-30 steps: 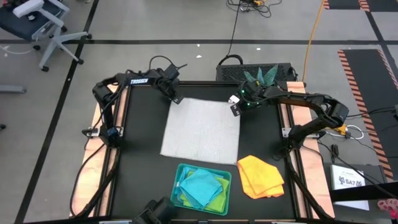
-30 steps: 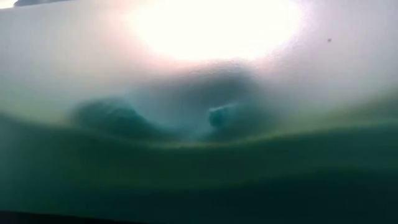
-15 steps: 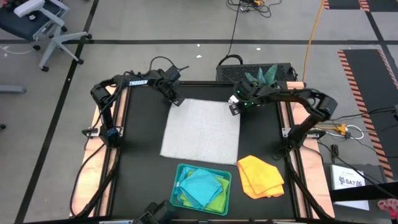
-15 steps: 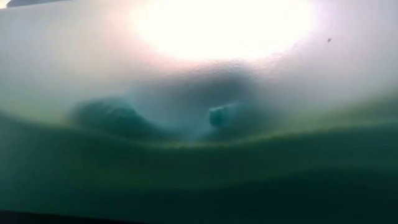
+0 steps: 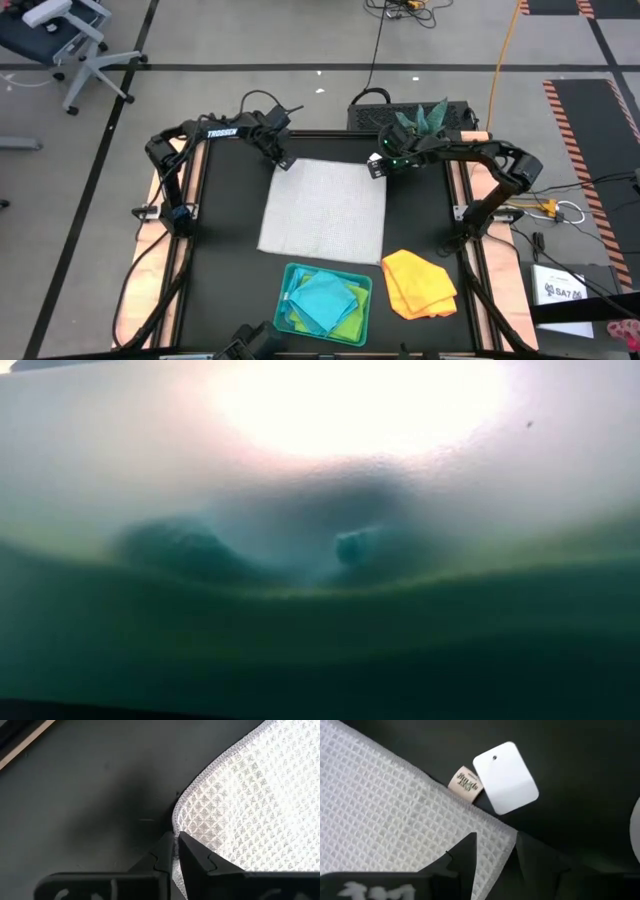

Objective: Fold microfiber towels
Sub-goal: Fold the gray microfiber cloth

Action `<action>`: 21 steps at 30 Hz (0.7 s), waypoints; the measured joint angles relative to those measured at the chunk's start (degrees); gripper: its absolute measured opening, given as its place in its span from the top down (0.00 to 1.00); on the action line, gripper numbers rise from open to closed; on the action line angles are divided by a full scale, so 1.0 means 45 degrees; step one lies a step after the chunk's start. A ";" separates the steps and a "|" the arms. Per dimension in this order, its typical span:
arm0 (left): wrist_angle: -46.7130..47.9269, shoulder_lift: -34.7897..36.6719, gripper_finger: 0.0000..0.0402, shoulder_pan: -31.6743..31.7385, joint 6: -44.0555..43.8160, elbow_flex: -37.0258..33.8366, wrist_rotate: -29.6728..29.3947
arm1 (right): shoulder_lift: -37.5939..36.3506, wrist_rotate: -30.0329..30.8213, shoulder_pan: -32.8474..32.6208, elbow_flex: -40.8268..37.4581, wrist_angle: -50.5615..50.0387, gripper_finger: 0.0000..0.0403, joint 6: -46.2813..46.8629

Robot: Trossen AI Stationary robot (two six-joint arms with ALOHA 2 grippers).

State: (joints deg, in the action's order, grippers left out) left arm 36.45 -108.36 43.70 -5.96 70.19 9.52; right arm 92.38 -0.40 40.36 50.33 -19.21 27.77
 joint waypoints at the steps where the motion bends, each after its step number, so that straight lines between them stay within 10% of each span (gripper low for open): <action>1: 0.0000 0.0000 0.93 0.0004 0.0000 0.0004 -0.0005 | 0.0053 0.0037 0.0005 0.0005 0.0058 0.68 0.0000; 15: -0.0005 0.0019 0.92 0.0005 0.0013 0.0019 -0.0131 | 0.1699 -0.0618 0.0019 0.0024 0.1188 0.69 -0.0009; 21: 0.0042 0.0019 0.95 0.0028 0.0223 0.0019 -0.0549 | 0.1320 -0.0589 0.0046 0.0005 0.1081 0.88 -0.0497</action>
State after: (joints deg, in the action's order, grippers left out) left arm 36.64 -108.27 43.83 -4.95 70.28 7.05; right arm 98.33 -3.05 40.57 50.35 -14.35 25.53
